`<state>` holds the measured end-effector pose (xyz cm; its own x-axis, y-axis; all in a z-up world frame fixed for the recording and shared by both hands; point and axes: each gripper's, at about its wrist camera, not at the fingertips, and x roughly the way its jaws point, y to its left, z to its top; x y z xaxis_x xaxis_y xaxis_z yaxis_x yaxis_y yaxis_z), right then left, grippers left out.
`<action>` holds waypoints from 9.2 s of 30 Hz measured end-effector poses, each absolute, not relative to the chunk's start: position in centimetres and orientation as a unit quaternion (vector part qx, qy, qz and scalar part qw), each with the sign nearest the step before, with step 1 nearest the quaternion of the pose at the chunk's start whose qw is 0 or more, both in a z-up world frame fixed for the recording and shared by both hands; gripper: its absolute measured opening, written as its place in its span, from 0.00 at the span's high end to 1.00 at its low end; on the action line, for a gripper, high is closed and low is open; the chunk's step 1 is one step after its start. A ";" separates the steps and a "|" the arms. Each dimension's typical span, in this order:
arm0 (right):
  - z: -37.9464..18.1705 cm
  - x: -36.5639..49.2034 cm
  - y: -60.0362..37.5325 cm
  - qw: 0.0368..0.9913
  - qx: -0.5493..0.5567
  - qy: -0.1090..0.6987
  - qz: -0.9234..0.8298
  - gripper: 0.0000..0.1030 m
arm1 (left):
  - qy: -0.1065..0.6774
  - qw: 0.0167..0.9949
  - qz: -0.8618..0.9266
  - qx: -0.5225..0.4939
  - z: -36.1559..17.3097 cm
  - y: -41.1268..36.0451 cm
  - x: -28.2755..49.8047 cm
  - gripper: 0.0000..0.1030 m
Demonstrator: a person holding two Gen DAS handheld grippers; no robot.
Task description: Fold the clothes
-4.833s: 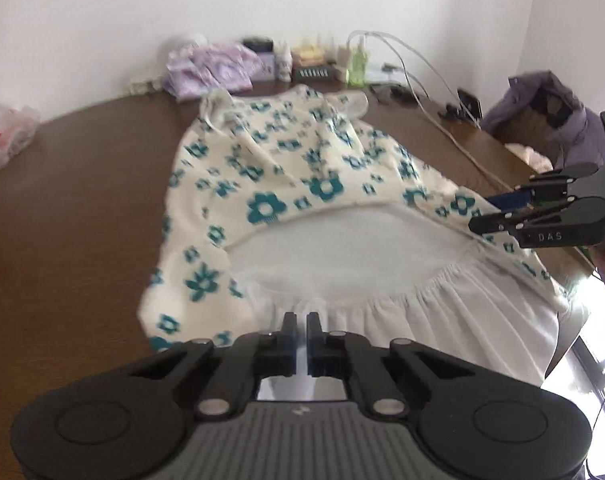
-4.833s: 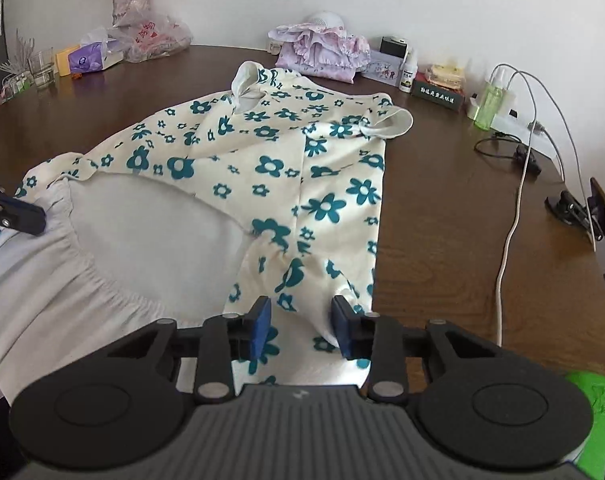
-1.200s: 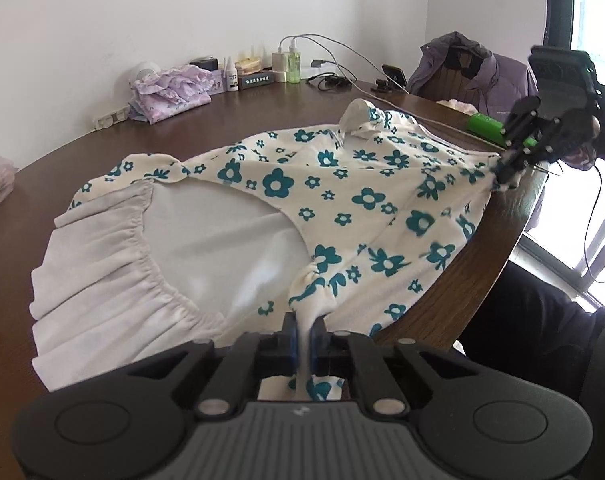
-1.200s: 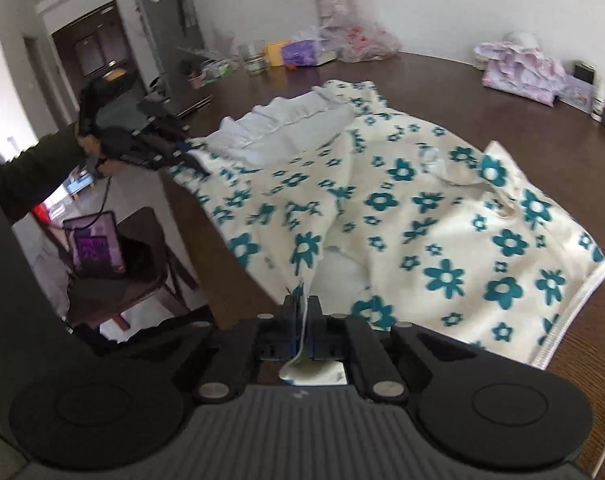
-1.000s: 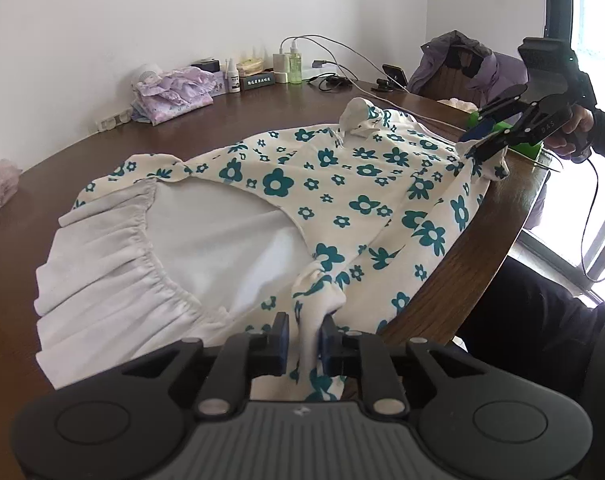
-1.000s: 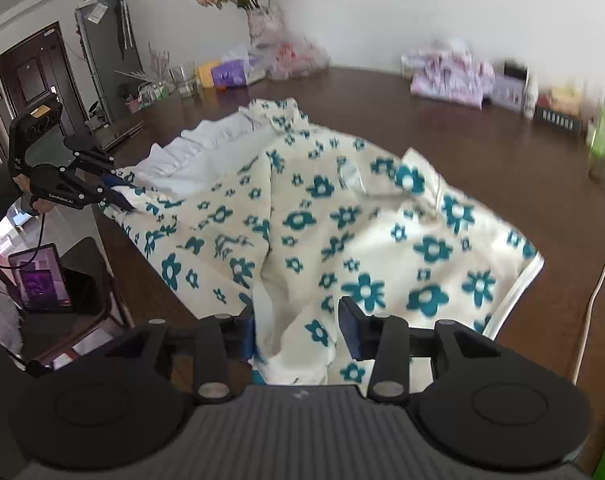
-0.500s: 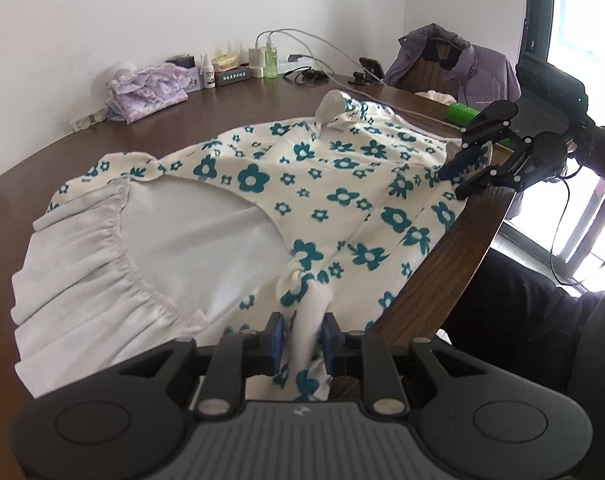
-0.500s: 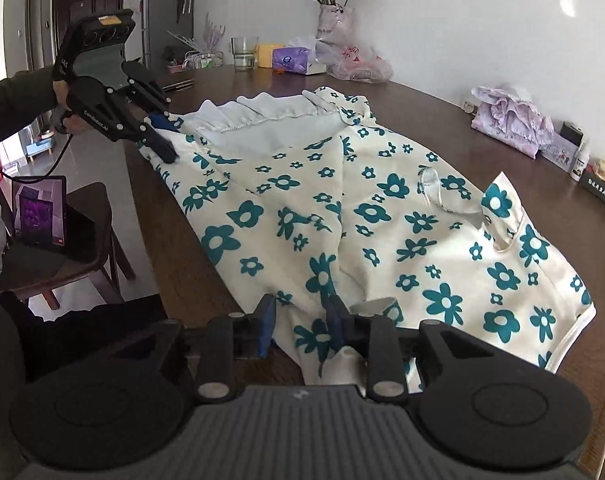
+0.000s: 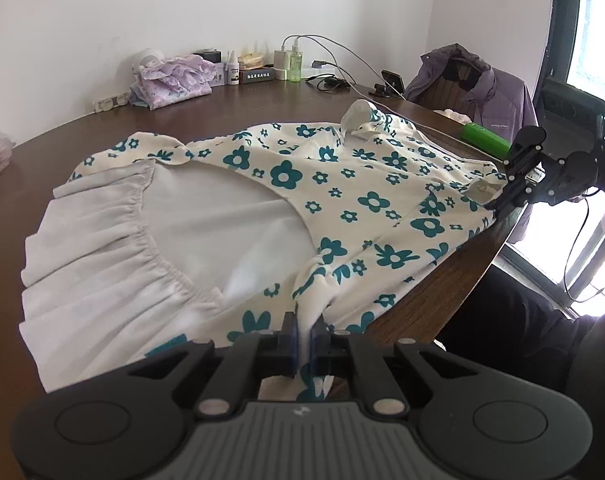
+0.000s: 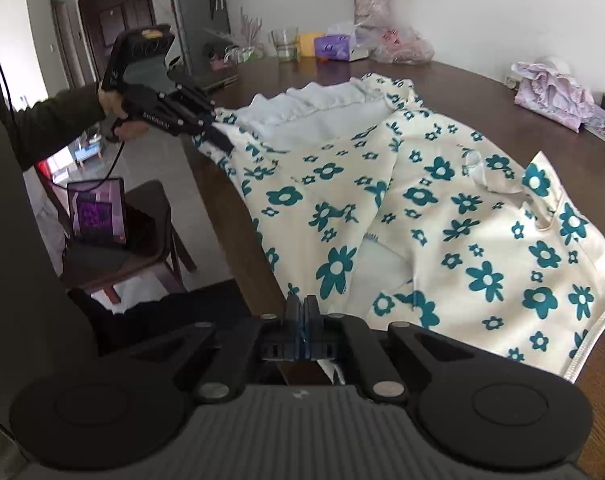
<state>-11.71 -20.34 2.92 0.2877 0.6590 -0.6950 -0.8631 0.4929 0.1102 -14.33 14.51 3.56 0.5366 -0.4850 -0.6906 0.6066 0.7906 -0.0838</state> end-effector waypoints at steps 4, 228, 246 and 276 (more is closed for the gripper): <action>3.5 -11.5 -21.2 0.791 -0.111 0.350 0.489 0.89 | 0.372 0.869 -0.318 0.073 4.0 15.4 -14.4 0.91; 3.7 3.4 -14.8 0.894 -0.063 0.329 0.298 0.77 | 0.314 0.868 -0.334 0.190 3.5 1.7 6.2 0.53; 2.8 3.9 -13.3 0.878 -0.136 0.344 0.303 0.91 | 0.328 0.873 -0.300 0.201 3.4 1.3 6.9 0.38; 2.5 1.6 -12.4 0.884 -0.182 0.324 0.283 0.94 | 0.327 0.886 -0.242 0.222 3.3 3.0 6.9 0.56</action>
